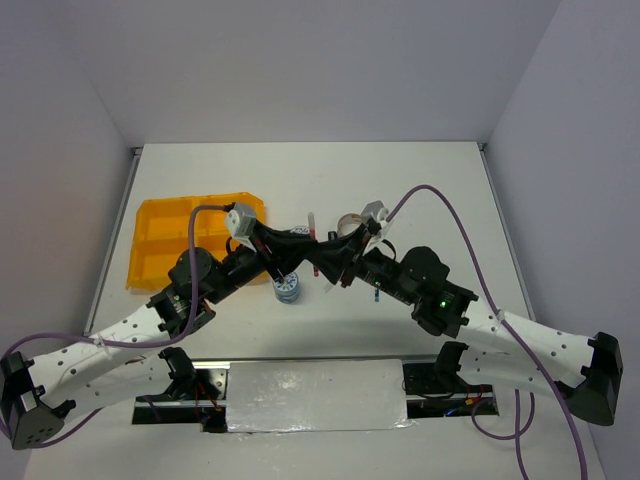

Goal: Sort the stationery into containers
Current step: Close the pen cap on the pen.

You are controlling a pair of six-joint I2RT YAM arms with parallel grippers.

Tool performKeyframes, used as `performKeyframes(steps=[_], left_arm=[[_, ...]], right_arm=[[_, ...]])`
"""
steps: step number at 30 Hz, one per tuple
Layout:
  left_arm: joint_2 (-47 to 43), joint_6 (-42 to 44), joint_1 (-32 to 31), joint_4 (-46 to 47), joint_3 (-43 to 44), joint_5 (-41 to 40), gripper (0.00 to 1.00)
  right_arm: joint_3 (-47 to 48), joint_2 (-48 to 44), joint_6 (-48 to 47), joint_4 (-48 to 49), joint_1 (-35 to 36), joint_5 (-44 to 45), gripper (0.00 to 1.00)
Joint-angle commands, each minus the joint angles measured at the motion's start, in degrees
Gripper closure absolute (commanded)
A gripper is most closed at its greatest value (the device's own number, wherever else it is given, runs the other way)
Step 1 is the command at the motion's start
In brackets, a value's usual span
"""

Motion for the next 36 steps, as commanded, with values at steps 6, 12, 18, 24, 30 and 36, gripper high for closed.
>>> performKeyframes(steps=[6, 12, 18, 24, 30, 36], left_arm=[[0.49, 2.89, -0.28, 5.56, 0.19, 8.82, 1.00], [0.67, 2.72, -0.28, 6.18, -0.07, 8.92, 1.00], [0.93, 2.98, -0.28, 5.39, 0.63, 9.53, 0.62], [-0.30, 5.00, -0.28, 0.82, 3.18, 6.55, 0.19], [0.40, 6.40, -0.28, -3.75, 7.66, 1.89, 0.14], [1.89, 7.02, -0.28, -5.07, 10.13, -1.10, 0.23]], right_arm=[[1.32, 0.56, -2.33, -1.31, 0.14, -4.65, 0.65], [1.05, 0.30, -2.68, -1.05, 0.32, -4.74, 0.98], [0.26, -0.67, -2.15, -0.35, 0.23, -4.30, 1.00], [0.79, -0.49, -2.59, -2.54, 0.23, -3.06, 1.00], [0.35, 0.74, -2.68, -2.72, 0.23, -4.47, 1.00], [0.88, 1.00, -3.12, -3.95, 0.32, -4.91, 1.00]])
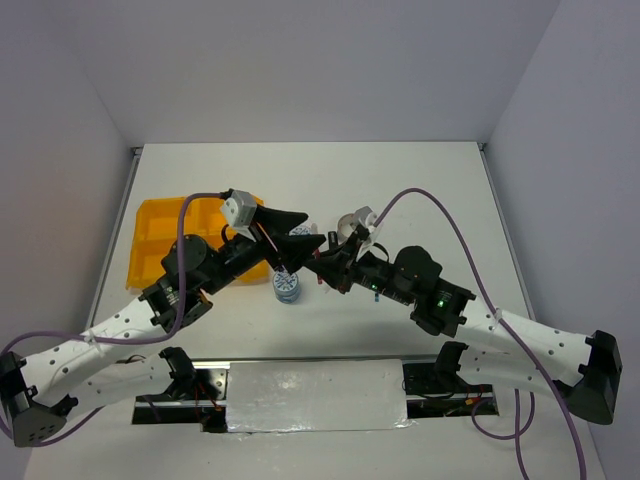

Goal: Sort the stationery into containers
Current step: Close the pen cap on the pen.

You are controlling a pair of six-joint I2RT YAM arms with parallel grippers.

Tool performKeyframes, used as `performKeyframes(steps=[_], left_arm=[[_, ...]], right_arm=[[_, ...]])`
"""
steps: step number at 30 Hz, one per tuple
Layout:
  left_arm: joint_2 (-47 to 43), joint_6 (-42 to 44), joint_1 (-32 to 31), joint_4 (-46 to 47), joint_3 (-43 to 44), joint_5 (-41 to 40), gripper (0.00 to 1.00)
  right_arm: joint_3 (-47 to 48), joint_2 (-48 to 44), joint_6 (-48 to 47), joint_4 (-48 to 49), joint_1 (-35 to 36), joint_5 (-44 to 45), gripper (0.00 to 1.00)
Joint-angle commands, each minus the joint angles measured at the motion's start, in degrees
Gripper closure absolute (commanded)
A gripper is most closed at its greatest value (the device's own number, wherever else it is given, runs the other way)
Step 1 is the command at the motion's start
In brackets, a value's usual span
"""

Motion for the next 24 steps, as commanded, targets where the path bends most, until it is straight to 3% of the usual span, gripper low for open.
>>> performKeyframes(steps=[1, 7, 13, 22, 23, 24], left_arm=[[0.56, 2.06, -0.30, 0.50, 2.56, -2.33, 0.25], [1.61, 1.89, -0.30, 0.77, 2.65, -2.24, 0.30], [2.23, 1.53, -0.30, 2.17, 2.04, -2.33, 0.43], [3.55, 1.45, -0.30, 1.30, 1.86, -0.75, 0.90], [4.16, 1.53, -0.30, 0.59, 2.12, -0.74, 0.99], [4.34, 1.53, -0.30, -0.37, 2.21, -0.66, 1.00]], right_arm=[[1.14, 0.39, -1.06, 0.27, 0.23, -0.74, 1.00], [0.97, 0.65, -0.89, 0.09, 0.32, -1.18, 1.00], [1.23, 0.83, -0.98, -0.52, 0.23, -0.39, 1.00], [2.37, 1.09, -0.71, -1.58, 0.32, 0.67, 1.00], [2.63, 1.09, -0.63, -1.67, 0.32, 0.76, 1.00], [3.33, 0.92, -0.71, -1.84, 0.23, 0.76, 1.00]])
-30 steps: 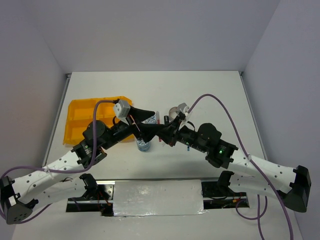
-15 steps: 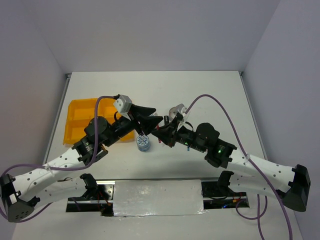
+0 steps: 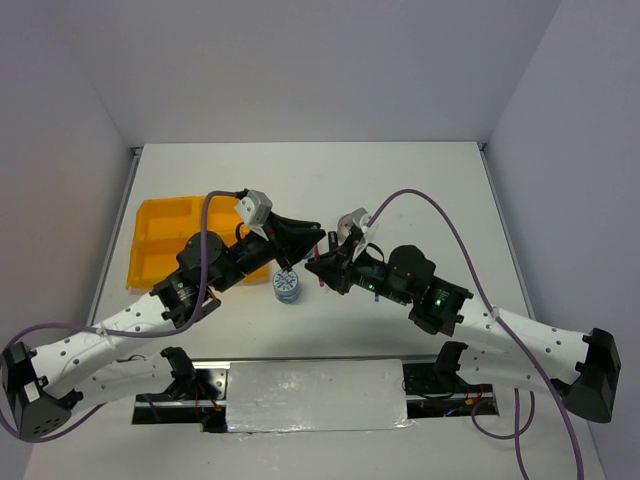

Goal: Sort the stationery into containers
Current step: Close the pen cap on the pen.

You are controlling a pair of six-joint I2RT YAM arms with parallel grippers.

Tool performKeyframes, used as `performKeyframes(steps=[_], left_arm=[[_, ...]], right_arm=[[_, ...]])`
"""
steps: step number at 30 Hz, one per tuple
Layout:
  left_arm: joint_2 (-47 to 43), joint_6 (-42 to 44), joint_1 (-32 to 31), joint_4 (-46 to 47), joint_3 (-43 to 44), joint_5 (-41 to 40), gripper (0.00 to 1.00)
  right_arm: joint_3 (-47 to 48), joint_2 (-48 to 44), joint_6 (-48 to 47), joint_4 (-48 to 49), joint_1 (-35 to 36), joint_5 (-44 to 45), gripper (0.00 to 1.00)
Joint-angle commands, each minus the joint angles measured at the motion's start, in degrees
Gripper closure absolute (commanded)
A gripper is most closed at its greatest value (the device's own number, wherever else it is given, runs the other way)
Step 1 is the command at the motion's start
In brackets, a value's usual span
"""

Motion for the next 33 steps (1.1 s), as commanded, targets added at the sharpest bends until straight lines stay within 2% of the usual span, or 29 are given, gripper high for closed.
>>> performKeyframes(steps=[1, 6, 11, 15, 20, 26, 28, 33], left_arm=[[1.32, 0.59, -0.04, 0.21, 1.69, 0.83, 1.00], [1.51, -0.37, -0.04, 1.69, -1.38, 1.80, 1.00], [1.24, -2.83, -0.04, 5.48, -5.51, 2.33, 1.00], [0.89, -5.73, -0.22, 10.22, -10.35, 0.92, 1.00], [1.42, -6.88, -0.48, 10.49, -11.05, 0.83, 1.00], [3.17, -6.00, -1.71, 7.52, -10.44, -0.04, 1.00], [3.88, -5.91, -1.89, 6.19, -10.26, -0.57, 1.00], [4.93, -6.26, -4.08, 6.98, -13.95, -1.19, 1.00]], right_arm=[[3.66, -0.24, -0.67, 0.50, 0.34, -0.34, 1.00], [7.18, -0.77, -1.37, -0.12, 0.34, 1.15, 1.00], [10.26, -0.07, -0.41, 3.30, 0.34, 3.35, 1.00], [6.40, -0.68, 3.10, 18.54, 0.34, 6.43, 1.00], [6.48, 0.37, 2.32, 25.62, 0.25, 5.64, 1.00], [13.40, 2.31, -1.89, 21.77, 0.25, 3.71, 1.00], [15.44, 2.31, -3.74, 17.65, 0.25, 2.57, 1.00], [21.41, 0.99, -7.26, 11.93, -0.01, 3.35, 1.00]])
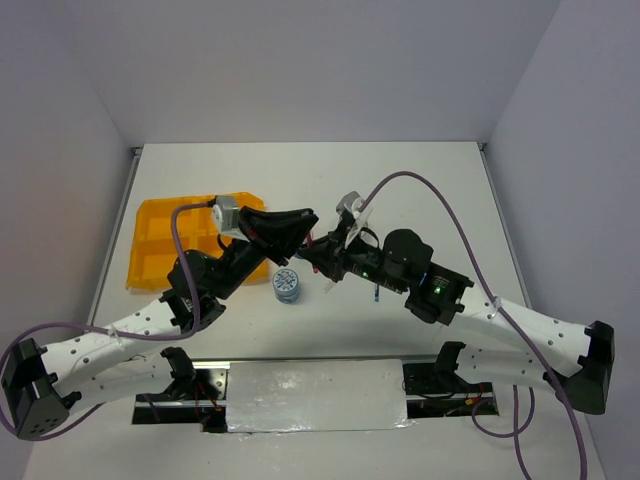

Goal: Sort the stationery into containers
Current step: Close the pen cap on the pen.

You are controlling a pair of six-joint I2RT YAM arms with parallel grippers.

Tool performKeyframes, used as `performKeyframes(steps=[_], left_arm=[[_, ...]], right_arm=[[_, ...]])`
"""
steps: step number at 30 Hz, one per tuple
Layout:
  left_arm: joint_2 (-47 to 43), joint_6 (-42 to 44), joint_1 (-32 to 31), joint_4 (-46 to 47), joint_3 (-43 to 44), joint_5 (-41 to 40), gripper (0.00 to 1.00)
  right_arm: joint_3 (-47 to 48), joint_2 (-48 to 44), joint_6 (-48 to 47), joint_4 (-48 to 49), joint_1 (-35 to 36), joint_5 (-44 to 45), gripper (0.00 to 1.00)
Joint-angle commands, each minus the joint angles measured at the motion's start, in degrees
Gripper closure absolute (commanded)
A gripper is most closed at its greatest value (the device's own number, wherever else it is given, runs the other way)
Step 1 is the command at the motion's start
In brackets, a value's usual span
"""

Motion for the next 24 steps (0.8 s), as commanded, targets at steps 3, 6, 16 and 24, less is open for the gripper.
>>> performKeyframes(steps=[3, 6, 16, 24], left_arm=[[6.44, -0.10, -5.05, -13.00, -7.75, 5.15, 1.00], [8.29, 0.17, -7.60, -11.50, -9.34, 3.41, 1.00], [3.30, 1.22, -8.48, -17.90, -4.97, -3.10, 1.00], [0.56, 5.09, -8.48, -32.31, 8.32, -10.06, 0.85]], right_arm=[[14.35, -4.70, -3.90, 15.85, -1.30, 1.34, 1.00], [16.37, -5.75, -3.46, 14.54, -1.31, 3.36, 1.00], [7.80, -5.93, -3.37, 11.80, -1.39, 1.70, 1.00], [-2.08, -5.41, -0.82, 12.51, -1.31, -1.82, 1.00]])
